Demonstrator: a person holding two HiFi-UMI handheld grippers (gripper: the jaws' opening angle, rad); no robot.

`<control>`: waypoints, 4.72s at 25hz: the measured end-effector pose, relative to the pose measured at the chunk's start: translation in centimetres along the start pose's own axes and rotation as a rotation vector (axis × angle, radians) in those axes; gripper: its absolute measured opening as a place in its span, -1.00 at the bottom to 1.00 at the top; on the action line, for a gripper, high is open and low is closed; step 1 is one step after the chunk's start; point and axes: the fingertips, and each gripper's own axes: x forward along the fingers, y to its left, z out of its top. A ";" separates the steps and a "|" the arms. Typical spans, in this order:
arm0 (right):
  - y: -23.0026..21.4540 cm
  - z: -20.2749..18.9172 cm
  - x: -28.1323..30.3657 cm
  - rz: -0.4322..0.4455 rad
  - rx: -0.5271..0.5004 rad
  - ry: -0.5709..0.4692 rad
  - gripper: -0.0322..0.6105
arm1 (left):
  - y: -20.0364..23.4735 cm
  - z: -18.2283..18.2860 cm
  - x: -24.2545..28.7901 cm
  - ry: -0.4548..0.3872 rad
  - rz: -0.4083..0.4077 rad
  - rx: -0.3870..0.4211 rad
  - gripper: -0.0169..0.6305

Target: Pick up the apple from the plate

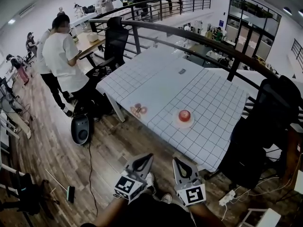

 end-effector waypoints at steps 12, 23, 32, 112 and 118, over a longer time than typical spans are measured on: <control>-3.2 -0.8 9.4 0.017 -0.021 0.033 -0.83 | 7.5 1.4 5.6 -0.040 -0.024 0.005 -0.88; -4.2 -1.9 16.7 0.001 0.033 0.055 -0.83 | 14.4 0.6 8.6 -0.024 -0.040 -0.029 -0.88; -6.1 -2.3 20.3 -0.102 0.006 0.064 -0.83 | 17.2 1.2 11.4 -0.039 -0.131 0.012 -0.88; -25.4 -30.5 21.5 -0.195 0.127 0.729 0.37 | 17.8 -9.2 28.5 0.229 -0.095 -0.078 -0.88; -25.3 -30.4 21.9 -0.182 0.132 0.726 0.37 | 18.2 -9.4 28.2 0.231 -0.084 -0.080 -0.88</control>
